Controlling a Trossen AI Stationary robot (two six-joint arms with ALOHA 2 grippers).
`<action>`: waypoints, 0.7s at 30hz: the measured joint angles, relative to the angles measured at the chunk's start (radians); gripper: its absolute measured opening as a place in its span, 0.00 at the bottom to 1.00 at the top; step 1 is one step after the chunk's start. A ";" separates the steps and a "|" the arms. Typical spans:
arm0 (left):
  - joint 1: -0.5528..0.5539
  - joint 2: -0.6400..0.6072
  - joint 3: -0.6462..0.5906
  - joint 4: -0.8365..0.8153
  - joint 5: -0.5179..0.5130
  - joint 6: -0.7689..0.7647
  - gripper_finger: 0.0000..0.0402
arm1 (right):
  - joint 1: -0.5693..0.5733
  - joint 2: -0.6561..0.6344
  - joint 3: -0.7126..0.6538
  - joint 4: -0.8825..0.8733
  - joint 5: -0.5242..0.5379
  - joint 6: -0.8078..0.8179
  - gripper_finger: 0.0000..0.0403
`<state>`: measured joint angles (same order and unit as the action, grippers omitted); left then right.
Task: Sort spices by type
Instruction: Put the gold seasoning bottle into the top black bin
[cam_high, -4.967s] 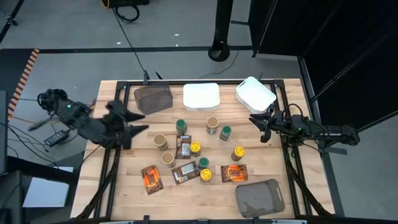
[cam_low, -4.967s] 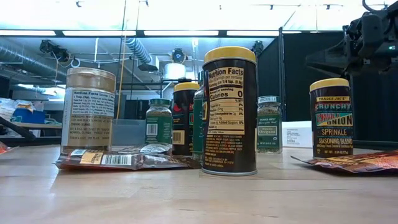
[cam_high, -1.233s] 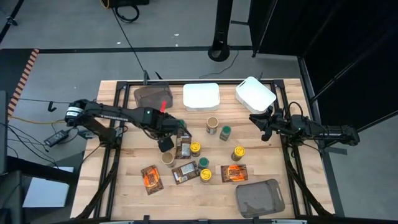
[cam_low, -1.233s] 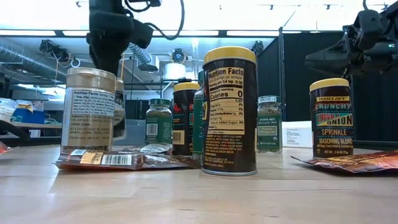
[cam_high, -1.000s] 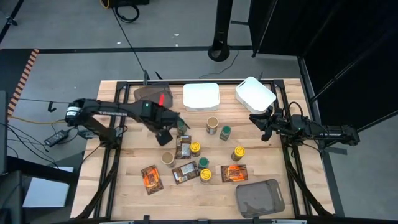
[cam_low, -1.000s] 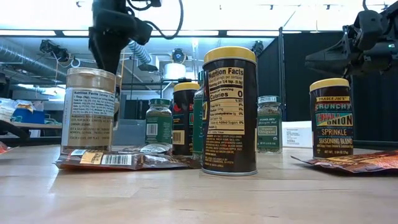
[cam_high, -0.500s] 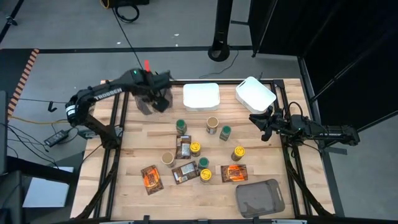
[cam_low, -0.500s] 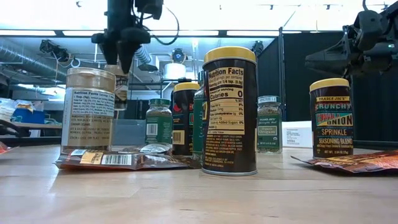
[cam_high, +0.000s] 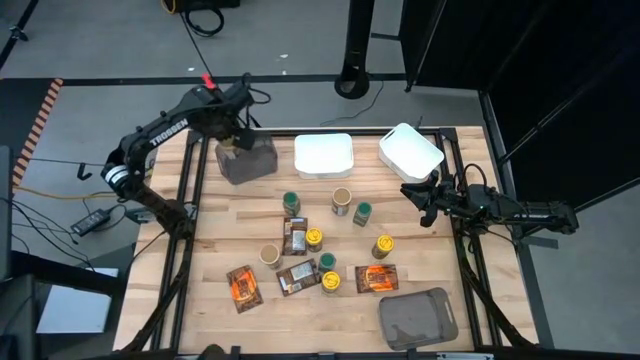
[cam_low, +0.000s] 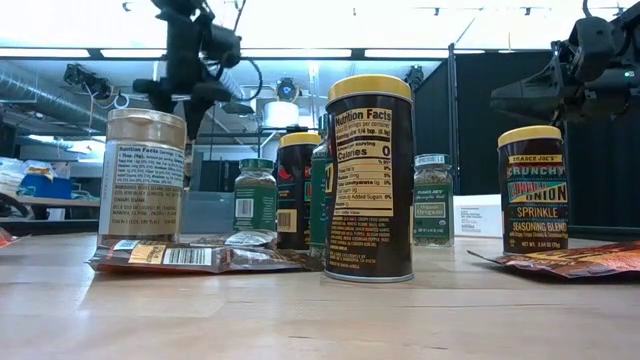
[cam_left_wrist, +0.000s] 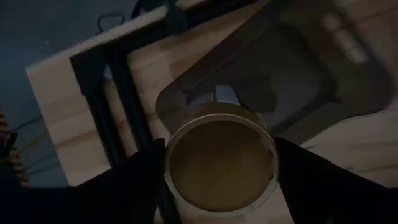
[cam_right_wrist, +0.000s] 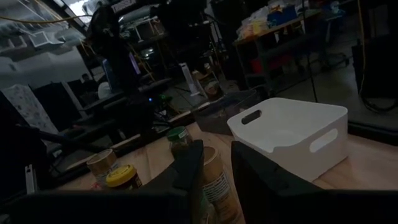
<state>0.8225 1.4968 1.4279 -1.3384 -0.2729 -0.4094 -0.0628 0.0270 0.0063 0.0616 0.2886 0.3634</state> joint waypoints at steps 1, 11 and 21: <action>0.009 -0.001 -0.021 0.013 0.011 0.007 0.66 | 0.000 0.000 0.000 0.000 0.000 0.000 0.23; 0.076 0.000 -0.225 0.198 0.050 0.013 0.66 | 0.000 0.000 0.000 0.000 0.005 -0.007 0.23; 0.105 -0.002 -0.282 0.288 0.058 0.015 0.70 | 0.000 0.000 0.000 0.001 0.006 -0.004 0.23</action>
<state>0.9276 1.4948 1.1459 -1.0500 -0.2152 -0.3941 -0.0631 0.0269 0.0063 0.0628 0.2943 0.3595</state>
